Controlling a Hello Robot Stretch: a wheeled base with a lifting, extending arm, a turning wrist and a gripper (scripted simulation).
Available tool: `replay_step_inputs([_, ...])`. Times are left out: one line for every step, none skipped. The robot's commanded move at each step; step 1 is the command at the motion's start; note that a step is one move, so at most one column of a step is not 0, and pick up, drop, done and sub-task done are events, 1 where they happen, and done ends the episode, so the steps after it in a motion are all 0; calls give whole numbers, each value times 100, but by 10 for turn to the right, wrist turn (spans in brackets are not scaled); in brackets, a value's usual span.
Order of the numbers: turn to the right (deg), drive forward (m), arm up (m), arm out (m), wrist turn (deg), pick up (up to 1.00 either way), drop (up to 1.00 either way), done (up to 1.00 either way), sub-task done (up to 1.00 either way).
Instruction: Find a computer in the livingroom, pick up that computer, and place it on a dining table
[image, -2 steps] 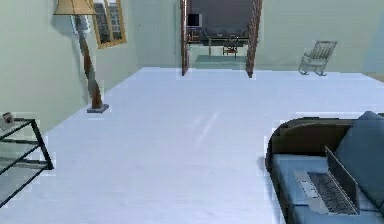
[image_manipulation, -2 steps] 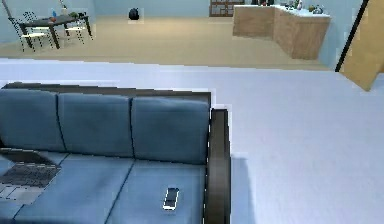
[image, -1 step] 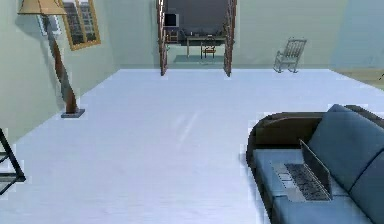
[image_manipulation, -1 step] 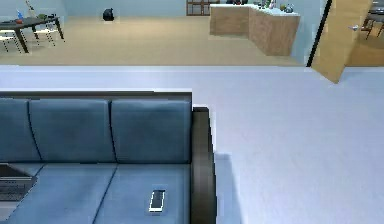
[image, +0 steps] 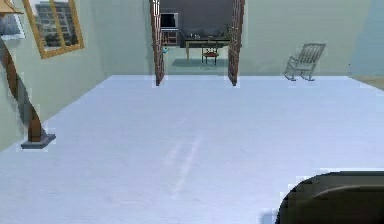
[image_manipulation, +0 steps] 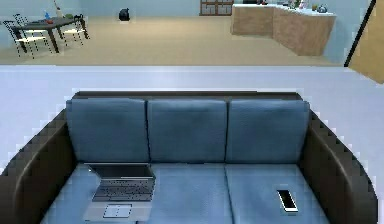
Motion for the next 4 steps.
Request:
replay_step_inputs([-210,0,0,0,0,0,0,0,0])
replay_step_inputs([0,0,42,0,0,0,0,0,0])
replay_step_inputs([0,0,0,34,0,0,0,0,0])
replay_step_inputs([0,0,0,0,450,0,0,0,0])
